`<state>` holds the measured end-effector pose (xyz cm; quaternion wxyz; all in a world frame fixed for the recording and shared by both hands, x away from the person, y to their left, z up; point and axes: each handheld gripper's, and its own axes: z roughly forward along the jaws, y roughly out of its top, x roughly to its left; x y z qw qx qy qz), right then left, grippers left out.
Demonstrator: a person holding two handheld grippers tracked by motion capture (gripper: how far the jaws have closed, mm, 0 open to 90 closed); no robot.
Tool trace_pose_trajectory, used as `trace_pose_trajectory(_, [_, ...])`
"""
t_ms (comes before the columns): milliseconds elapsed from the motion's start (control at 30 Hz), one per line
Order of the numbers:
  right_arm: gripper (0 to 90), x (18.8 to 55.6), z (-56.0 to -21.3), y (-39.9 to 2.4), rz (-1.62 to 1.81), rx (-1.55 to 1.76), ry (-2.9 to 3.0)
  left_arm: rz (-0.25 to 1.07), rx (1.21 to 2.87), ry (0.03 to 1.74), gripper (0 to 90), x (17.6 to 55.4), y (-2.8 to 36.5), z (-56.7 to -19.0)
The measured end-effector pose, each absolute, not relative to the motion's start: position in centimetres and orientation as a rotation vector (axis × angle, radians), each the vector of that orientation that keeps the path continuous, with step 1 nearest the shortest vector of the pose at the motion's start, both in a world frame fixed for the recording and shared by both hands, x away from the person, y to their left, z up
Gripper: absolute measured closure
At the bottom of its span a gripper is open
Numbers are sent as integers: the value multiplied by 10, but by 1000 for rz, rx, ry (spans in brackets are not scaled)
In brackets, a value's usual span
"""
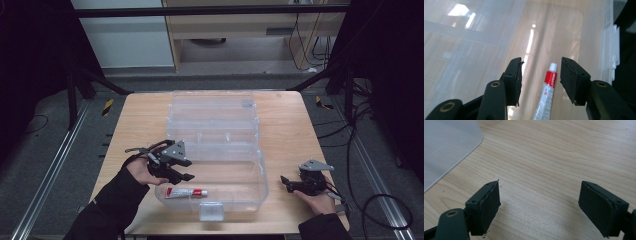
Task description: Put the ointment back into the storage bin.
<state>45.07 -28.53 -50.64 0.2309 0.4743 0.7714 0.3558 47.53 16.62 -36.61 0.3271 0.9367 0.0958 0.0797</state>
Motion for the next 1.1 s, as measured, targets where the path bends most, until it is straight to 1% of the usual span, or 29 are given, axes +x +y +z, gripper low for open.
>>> trace_pose_trajectory(100, [176, 451, -506, -286, 987, 1304, 2116, 242, 2373, 294, 516, 470, 174, -363])
trace_pose_trajectory(133, [176, 451, -506, -286, 987, 1304, 2116, 242, 2373, 294, 516, 470, 174, -363])
trace_pose_trajectory(167, [177, 451, -506, -286, 982, 1304, 2117, 252, 2326, 320, 516, 468, 179, -362])
trace_pose_trajectory(267, [177, 451, -506, -286, 982, 1306, 2118, 275, 2287, 341, 512, 465, 184, -361])
trace_pose_trajectory(300, [177, 451, -506, -286, 985, 1309, 2114, 287, 2246, 356, 511, 463, 189, -361])
trace_pose_trajectory(400, [177, 451, -506, -286, 989, 1311, 2111, 293, 2215, 375, 510, 461, 194, -361])
trace_pose_trajectory(433, [177, 450, -506, -286, 993, 1316, 2109, 291, 2171, 390, 503, 459, 202, -362])
trace_pose_trajectory(533, [177, 450, -506, -287, 1004, 1317, 2103, 290, 2142, 409, 496, 458, 209, -364])
trace_pose_trajectory(600, [177, 450, -506, -287, 1003, 1321, 2100, 311, 2103, 439, 500, 457, 222, -365])
trace_pose_trajectory(867, [178, 450, -506, -287, 995, 1321, 2101, 368, 2030, 502, 510, 452, 245, -366])
trace_pose_trajectory(967, [177, 450, -506, -288, 998, 1321, 2098, 407, 1982, 571, 512, 447, 259, -369])
trace_pose_trajectory(1000, [177, 450, -506, -288, 998, 1321, 2098, 407, 1982, 571, 512, 447, 259, -369])
trace_pose_trajectory(1100, [176, 449, -506, -288, 999, 1325, 2096, 460, 1945, 645, 509, 444, 271, -372])
